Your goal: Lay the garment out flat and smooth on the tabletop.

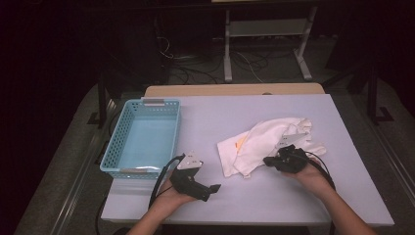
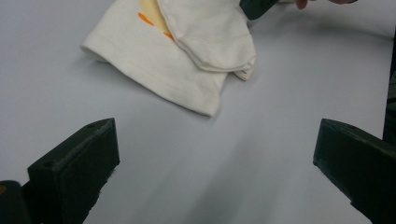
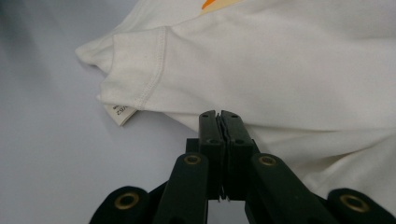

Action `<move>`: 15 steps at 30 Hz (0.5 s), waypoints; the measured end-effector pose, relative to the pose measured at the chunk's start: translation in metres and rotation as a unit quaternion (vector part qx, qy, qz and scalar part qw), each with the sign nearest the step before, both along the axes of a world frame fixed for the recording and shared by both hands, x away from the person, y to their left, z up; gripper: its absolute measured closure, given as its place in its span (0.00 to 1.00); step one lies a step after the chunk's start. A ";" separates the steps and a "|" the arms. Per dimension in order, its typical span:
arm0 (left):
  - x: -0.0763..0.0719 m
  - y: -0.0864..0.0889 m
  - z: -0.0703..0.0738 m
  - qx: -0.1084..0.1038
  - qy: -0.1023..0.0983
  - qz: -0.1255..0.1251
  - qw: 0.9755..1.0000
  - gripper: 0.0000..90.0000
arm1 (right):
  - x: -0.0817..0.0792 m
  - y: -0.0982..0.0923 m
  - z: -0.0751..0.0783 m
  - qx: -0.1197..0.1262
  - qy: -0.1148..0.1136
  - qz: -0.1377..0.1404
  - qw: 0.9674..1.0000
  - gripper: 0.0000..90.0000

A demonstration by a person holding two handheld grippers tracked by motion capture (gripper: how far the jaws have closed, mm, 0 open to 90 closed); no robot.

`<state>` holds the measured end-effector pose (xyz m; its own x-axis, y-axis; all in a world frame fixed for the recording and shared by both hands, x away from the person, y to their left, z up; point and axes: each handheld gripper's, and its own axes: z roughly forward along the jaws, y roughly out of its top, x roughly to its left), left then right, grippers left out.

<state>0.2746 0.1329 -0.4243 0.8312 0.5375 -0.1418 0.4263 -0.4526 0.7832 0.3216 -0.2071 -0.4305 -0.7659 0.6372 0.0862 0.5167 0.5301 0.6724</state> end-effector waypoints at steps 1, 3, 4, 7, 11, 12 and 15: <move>0.000 0.000 0.000 0.000 0.001 0.000 1.000 0.00 | -0.002 -0.001 0.000 0.001 0.002 0.001 1.000 0.96; 0.000 0.000 0.000 -0.001 0.000 0.000 1.000 0.00 | -0.007 -0.004 0.001 0.000 0.006 0.003 1.000 0.96; 0.000 0.000 0.000 -0.001 0.000 0.000 1.000 0.00 | -0.009 -0.005 0.001 0.001 0.007 0.004 1.000 0.96; 0.000 0.000 0.000 -0.001 0.001 0.001 1.000 0.00 | -0.014 -0.010 0.001 0.001 0.010 0.007 1.000 0.96; 0.000 -0.001 0.000 0.000 0.002 0.000 1.000 0.00 | -0.021 -0.017 0.001 0.000 0.015 0.008 1.000 0.96; 0.000 -0.001 0.000 0.000 0.002 0.000 1.000 0.00 | -0.023 -0.019 0.001 -0.001 0.015 0.008 1.000 0.96; 0.000 -0.001 -0.001 0.001 0.003 0.000 1.000 0.00 | -0.027 -0.025 0.001 -0.001 0.018 0.006 1.000 0.96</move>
